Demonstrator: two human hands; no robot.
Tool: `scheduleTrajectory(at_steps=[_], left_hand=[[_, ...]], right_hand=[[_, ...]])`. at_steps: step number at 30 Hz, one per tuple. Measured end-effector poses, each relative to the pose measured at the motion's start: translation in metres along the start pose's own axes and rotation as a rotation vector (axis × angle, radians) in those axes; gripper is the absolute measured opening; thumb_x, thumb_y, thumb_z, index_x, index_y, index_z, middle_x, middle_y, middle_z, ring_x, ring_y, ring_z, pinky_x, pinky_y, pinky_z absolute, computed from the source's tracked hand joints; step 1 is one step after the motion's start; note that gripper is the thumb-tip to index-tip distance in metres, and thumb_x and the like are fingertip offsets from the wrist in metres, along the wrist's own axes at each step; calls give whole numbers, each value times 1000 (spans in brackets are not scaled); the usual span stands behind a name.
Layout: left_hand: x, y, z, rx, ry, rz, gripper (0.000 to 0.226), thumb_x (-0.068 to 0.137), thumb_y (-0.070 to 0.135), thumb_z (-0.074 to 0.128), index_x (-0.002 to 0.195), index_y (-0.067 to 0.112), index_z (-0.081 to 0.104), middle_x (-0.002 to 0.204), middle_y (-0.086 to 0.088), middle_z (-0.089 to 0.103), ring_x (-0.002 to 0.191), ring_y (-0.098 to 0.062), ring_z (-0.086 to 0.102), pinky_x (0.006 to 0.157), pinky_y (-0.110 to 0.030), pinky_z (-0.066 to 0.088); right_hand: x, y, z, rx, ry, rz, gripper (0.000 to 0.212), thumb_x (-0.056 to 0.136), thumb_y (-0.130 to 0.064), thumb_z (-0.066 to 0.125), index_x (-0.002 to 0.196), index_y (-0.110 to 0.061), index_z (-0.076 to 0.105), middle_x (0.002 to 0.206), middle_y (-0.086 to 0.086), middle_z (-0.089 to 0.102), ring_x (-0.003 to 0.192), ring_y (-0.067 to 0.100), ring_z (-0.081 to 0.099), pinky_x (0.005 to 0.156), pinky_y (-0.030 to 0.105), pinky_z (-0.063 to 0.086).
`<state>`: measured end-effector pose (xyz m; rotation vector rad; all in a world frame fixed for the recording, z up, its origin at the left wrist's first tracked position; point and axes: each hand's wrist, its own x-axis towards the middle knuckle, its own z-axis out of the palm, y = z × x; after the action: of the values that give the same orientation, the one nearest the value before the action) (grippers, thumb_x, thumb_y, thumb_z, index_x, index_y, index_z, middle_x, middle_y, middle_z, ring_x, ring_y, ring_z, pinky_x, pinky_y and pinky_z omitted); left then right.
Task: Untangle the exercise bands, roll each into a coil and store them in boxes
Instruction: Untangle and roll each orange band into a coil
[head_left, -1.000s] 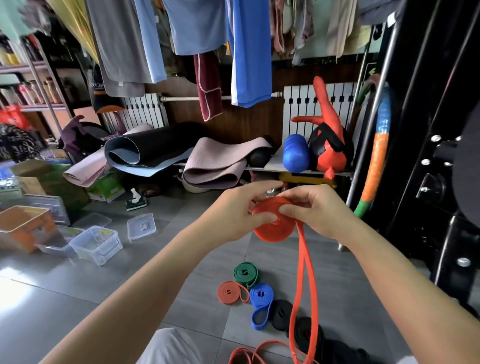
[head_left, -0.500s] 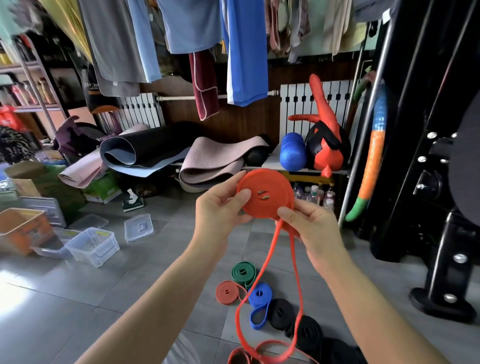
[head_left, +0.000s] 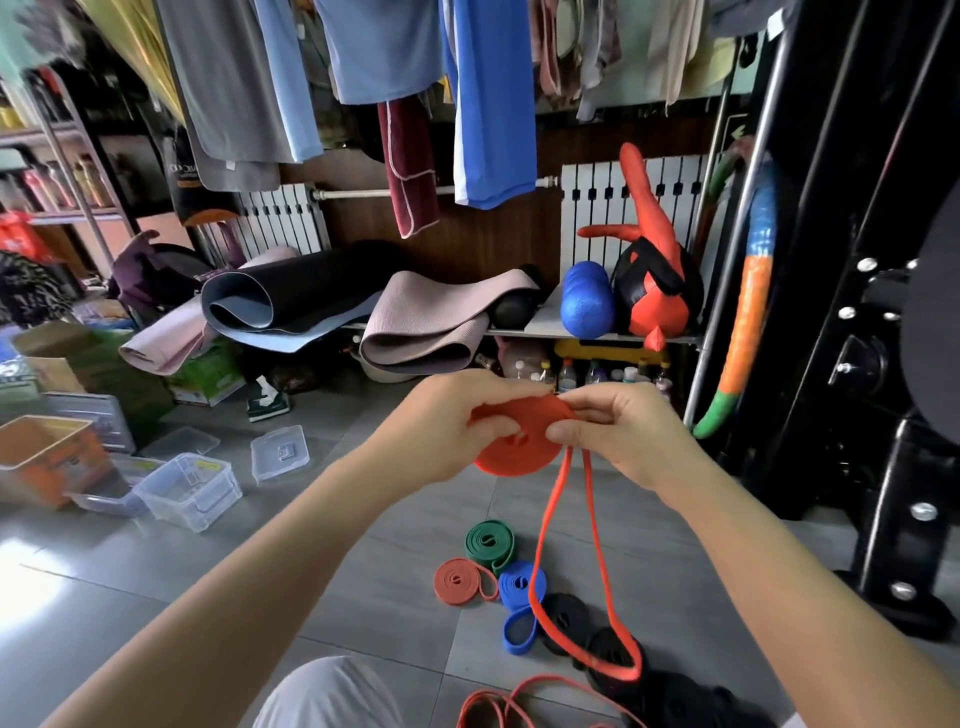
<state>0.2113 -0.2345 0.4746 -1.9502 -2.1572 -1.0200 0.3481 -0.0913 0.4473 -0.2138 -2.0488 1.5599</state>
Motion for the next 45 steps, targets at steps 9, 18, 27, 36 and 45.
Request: scheduleTrajectory(at_steps=[9, 18, 27, 36, 45], left_hand=[[-4, 7, 17, -614, 294, -167, 52, 80, -9, 65, 102, 38, 62, 90, 25, 69, 87, 2, 65, 87, -28, 54], [-8, -2, 10, -295, 84, -154, 41, 79, 8, 73, 95, 38, 51, 102, 14, 61, 86, -7, 63, 77, -21, 51], [-12, -3, 4, -83, -91, -31, 46, 82, 10, 69, 115, 41, 62, 98, 32, 56, 91, 18, 52, 83, -2, 38], [-23, -4, 22, -544, 152, -180, 45, 79, -7, 67, 101, 32, 62, 97, 14, 67, 86, 2, 65, 78, -14, 49], [-16, 1, 15, 83, -211, 67, 46, 86, 10, 63, 126, 32, 58, 111, 17, 60, 102, 2, 49, 87, -8, 34]], right_hand=[[-10, 8, -5, 164, 127, 62, 23, 71, 6, 69, 81, -15, 69, 65, -5, 72, 61, 5, 68, 59, 13, 52], [-14, 21, 7, 11, 47, 67, 25, 76, 7, 68, 91, -12, 70, 69, -10, 71, 62, -2, 65, 64, 12, 51], [-14, 18, 11, -44, -9, 47, 28, 70, 7, 73, 84, -17, 69, 73, -7, 69, 63, -5, 63, 66, 11, 51], [-25, 26, 8, 123, 55, 80, 26, 75, 8, 67, 85, -16, 70, 70, -9, 73, 68, 2, 69, 63, 12, 52], [-14, 15, 1, -245, -85, 52, 20, 75, -1, 74, 85, -18, 73, 72, -11, 71, 64, -7, 63, 68, 12, 53]])
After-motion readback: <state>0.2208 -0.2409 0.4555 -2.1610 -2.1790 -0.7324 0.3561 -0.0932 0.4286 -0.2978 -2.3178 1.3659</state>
